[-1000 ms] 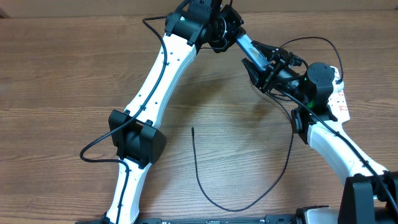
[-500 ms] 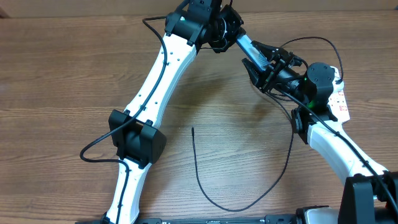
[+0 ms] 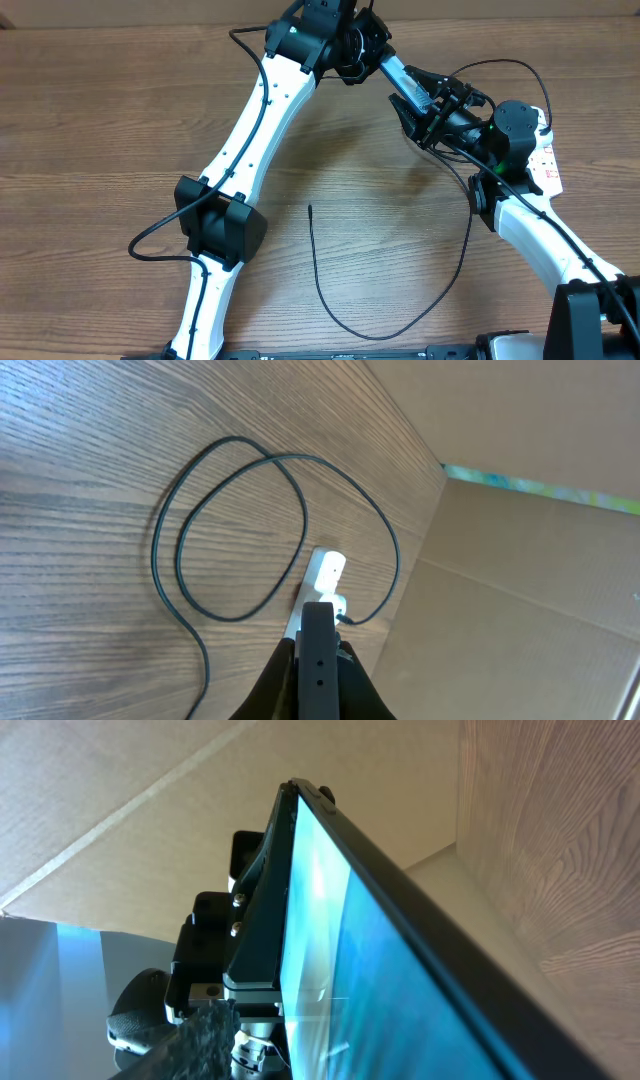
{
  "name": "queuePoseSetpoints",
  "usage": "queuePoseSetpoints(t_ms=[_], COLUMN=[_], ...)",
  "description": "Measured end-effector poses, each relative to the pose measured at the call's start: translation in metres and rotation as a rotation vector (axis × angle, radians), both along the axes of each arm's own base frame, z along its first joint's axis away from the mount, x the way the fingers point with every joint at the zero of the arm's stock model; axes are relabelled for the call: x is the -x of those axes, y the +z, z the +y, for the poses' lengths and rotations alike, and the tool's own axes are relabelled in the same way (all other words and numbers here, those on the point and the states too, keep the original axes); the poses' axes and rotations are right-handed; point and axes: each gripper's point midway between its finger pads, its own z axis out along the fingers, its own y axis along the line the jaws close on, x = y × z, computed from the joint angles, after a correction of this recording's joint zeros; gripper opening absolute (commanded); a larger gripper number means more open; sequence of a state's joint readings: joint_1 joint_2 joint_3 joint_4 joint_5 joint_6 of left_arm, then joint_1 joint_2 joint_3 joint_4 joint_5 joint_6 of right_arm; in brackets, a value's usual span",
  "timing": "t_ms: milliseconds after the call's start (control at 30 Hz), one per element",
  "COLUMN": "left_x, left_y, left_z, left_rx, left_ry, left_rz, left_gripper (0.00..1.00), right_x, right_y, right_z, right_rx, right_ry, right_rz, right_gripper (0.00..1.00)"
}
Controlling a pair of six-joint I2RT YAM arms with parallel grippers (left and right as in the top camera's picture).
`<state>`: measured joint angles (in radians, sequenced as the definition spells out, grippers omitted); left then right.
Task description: Plug charger to phone and switch on socket
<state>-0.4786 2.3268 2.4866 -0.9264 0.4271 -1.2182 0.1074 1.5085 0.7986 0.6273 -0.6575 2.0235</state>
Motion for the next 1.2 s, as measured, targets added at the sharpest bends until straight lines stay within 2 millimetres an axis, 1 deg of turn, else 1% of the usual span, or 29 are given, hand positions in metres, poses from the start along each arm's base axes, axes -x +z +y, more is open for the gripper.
queuePoseSetpoints(t_ms=[267, 333, 467, 567, 667, 767, 867, 967, 1033, 1200], left_x=[-0.001, -0.002, -0.004, -0.005, -0.007, -0.010, -0.013, -0.021, -0.027, -0.037], left_y=[0.004, 0.004, 0.005, 0.005, 0.006, 0.007, 0.007, 0.010, 0.013, 0.024], left_z=[0.006, 0.009, 0.012, 0.014, 0.019, 0.026, 0.040, 0.060, 0.075, 0.114], left_rx=[0.041, 0.043, 0.039, 0.037, 0.038, 0.043, 0.060, 0.088, 0.108, 0.164], left_ry=[-0.023, -0.028, -0.043, -0.059, -0.070, -0.078, -0.082, -0.076, -0.078, -0.127], left_rz=[0.020, 0.017, 0.000, -0.013, -0.024, -0.029, -0.014, -0.010, -0.018, -0.075], left_gripper=[0.04, 0.04, 0.04, 0.04, 0.04, 0.04, 0.04, 0.04, 0.04, 0.04], right_x=[0.000, 0.000, 0.000, 0.000, 0.000, 0.000, 0.000, 0.000, 0.001, 0.002], right_y=[0.000, 0.000, 0.000, 0.000, 0.000, 0.000, 0.000, 0.000, 0.000, 0.000], right_z=[0.000, 0.000, 0.000, 0.000, 0.000, 0.000, 0.000, 0.000, 0.001, 0.002], right_rx=[0.000, 0.000, 0.000, 0.000, 0.000, 0.000, 0.000, 0.000, 0.000, 0.000], right_ry=[0.000, 0.000, 0.000, 0.000, 0.000, 0.000, 0.000, 0.002, 0.006, 0.020], right_rz=[0.000, -0.001, 0.000, 0.000, 0.000, 0.000, 0.000, 0.000, 0.000, 0.000], right_gripper=[0.54, 0.59, 0.63, 0.68, 0.71, 0.78, 0.87, 0.93, 0.94, 1.00])
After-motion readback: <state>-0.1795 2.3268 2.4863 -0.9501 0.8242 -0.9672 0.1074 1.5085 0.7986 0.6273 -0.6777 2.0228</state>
